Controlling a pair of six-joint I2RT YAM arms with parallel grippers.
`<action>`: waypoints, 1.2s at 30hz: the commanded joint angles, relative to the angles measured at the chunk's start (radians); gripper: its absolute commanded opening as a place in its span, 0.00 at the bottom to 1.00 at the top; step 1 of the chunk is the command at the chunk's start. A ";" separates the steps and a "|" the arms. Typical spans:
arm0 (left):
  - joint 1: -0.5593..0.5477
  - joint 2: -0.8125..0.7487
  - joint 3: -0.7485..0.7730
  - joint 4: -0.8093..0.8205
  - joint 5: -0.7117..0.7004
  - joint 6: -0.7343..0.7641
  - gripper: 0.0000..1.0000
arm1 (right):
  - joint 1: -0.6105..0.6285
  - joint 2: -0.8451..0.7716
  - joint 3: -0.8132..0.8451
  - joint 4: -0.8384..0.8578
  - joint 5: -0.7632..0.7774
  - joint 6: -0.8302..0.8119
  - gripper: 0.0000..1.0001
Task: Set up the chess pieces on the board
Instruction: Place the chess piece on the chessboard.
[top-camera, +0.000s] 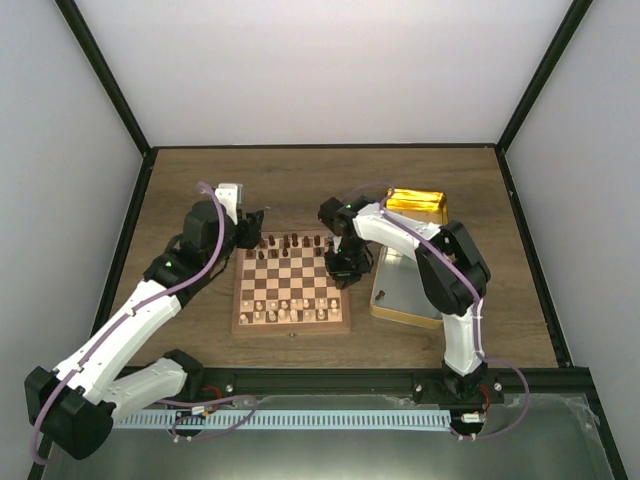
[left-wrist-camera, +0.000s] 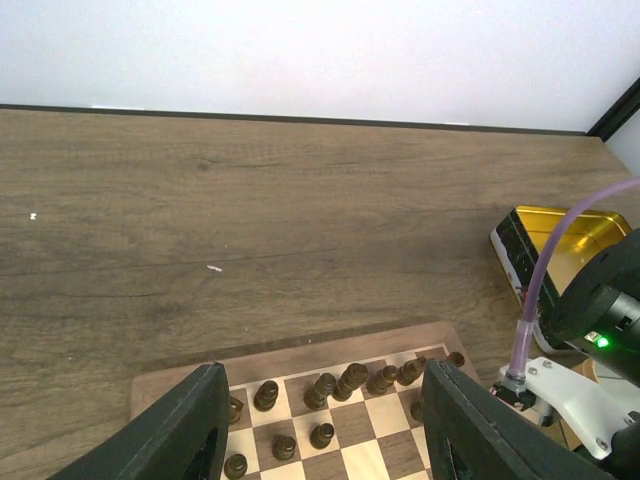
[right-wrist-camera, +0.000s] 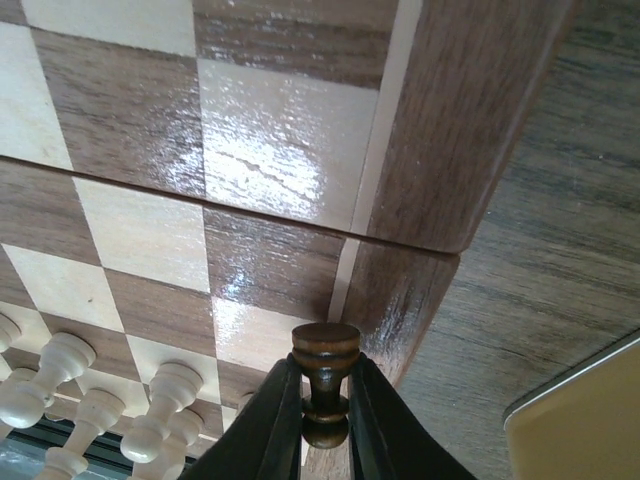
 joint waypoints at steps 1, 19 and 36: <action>0.005 -0.007 -0.013 0.030 -0.002 0.000 0.55 | 0.008 0.025 0.053 -0.004 0.015 -0.001 0.15; 0.004 -0.010 -0.019 0.036 -0.001 -0.004 0.55 | 0.010 -0.005 0.038 0.063 0.038 0.046 0.24; 0.004 -0.003 -0.018 0.039 0.005 -0.009 0.55 | 0.034 -0.008 -0.022 0.068 0.118 0.082 0.26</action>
